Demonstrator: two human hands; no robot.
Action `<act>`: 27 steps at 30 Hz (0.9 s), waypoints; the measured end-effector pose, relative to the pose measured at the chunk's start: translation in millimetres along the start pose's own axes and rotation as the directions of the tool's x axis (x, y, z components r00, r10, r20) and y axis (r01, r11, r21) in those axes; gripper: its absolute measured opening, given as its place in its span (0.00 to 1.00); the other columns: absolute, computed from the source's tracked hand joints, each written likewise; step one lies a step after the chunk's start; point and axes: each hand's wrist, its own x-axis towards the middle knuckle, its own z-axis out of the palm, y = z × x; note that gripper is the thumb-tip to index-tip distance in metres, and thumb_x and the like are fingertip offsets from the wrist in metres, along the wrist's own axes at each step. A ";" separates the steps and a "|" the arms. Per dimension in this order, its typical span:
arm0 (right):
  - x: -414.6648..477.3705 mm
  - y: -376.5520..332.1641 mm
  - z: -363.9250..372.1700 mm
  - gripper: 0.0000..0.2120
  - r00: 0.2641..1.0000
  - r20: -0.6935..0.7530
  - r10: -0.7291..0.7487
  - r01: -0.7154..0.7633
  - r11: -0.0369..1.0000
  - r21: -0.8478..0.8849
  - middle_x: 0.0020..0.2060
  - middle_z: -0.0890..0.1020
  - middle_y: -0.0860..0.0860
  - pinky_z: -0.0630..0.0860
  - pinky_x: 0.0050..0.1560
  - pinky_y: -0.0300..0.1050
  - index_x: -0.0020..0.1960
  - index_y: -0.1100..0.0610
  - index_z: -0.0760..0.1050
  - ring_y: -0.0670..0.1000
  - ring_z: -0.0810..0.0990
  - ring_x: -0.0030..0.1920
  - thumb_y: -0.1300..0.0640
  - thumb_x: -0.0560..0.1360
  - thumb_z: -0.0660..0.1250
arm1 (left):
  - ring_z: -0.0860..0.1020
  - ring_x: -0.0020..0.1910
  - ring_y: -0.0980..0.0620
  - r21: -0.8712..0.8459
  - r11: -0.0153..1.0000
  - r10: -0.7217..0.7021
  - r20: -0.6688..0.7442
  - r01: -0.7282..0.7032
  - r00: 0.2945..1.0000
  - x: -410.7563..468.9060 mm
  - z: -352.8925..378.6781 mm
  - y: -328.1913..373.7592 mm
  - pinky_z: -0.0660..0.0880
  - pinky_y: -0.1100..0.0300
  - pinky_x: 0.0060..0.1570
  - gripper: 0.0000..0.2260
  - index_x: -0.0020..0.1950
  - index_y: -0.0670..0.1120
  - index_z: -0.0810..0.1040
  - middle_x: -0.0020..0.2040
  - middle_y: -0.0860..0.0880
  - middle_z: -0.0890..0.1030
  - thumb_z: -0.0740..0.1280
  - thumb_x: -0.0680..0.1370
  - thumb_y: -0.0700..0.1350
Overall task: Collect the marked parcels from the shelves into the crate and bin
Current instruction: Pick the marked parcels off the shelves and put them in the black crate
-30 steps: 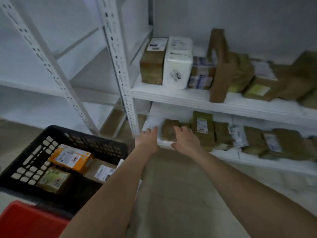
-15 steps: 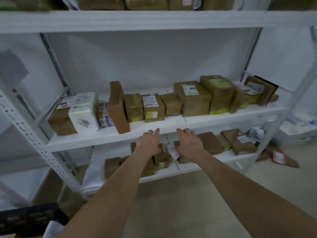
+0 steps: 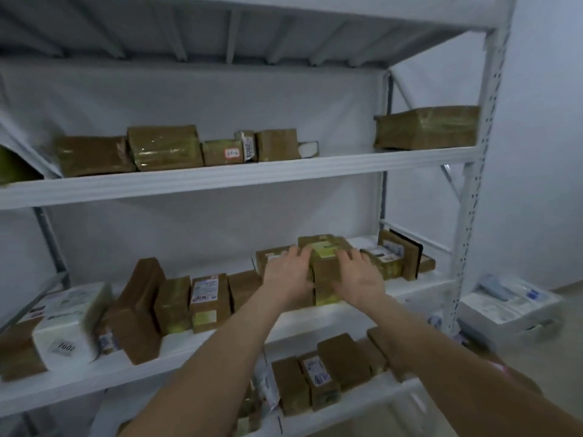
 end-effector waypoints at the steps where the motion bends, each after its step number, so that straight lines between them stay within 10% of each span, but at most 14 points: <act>1: 11.9 3.7 -9.2 0.28 0.999 -0.045 -0.013 0.014 1.000 0.015 0.68 0.67 0.56 0.68 0.64 0.52 0.73 0.54 0.59 0.59 0.66 0.67 0.50 0.76 0.63 | 0.69 0.67 0.44 -0.004 1.000 0.020 -0.048 -0.020 0.999 11.7 -9.1 4.6 0.73 0.49 0.60 0.32 0.77 0.49 0.54 0.72 0.45 0.65 0.65 0.77 0.50; 13: 199.6 2.4 -108.2 0.29 0.936 -0.353 0.000 0.090 0.967 0.239 0.70 0.64 0.56 0.67 0.66 0.53 0.75 0.54 0.59 0.58 0.64 0.69 0.49 0.78 0.63 | 0.69 0.65 0.47 0.112 0.992 0.121 -0.620 -0.066 0.775 179.8 -121.3 -21.9 0.70 0.54 0.58 0.22 0.72 0.47 0.67 0.66 0.47 0.72 0.62 0.77 0.43; 22: 308.8 -10.2 -129.0 0.37 0.983 -0.112 -0.144 0.173 0.932 0.320 0.71 0.59 0.57 0.69 0.67 0.51 0.76 0.44 0.56 0.60 0.69 0.67 0.45 0.70 0.68 | 0.69 0.67 0.48 0.172 0.981 0.060 -0.705 0.089 0.706 250.4 -153.9 -45.8 0.64 0.52 0.63 0.19 0.70 0.48 0.69 0.67 0.48 0.72 0.60 0.78 0.44; 27: 339.5 -21.2 -126.9 0.22 0.951 0.028 -0.307 0.277 0.891 0.360 0.53 0.79 0.53 0.78 0.44 0.43 0.62 0.48 0.75 0.52 0.79 0.43 0.47 0.68 0.68 | 0.70 0.64 0.48 0.186 0.970 0.023 -0.708 0.155 0.706 253.3 -148.2 -51.0 0.67 0.53 0.60 0.17 0.68 0.49 0.71 0.66 0.49 0.72 0.59 0.79 0.44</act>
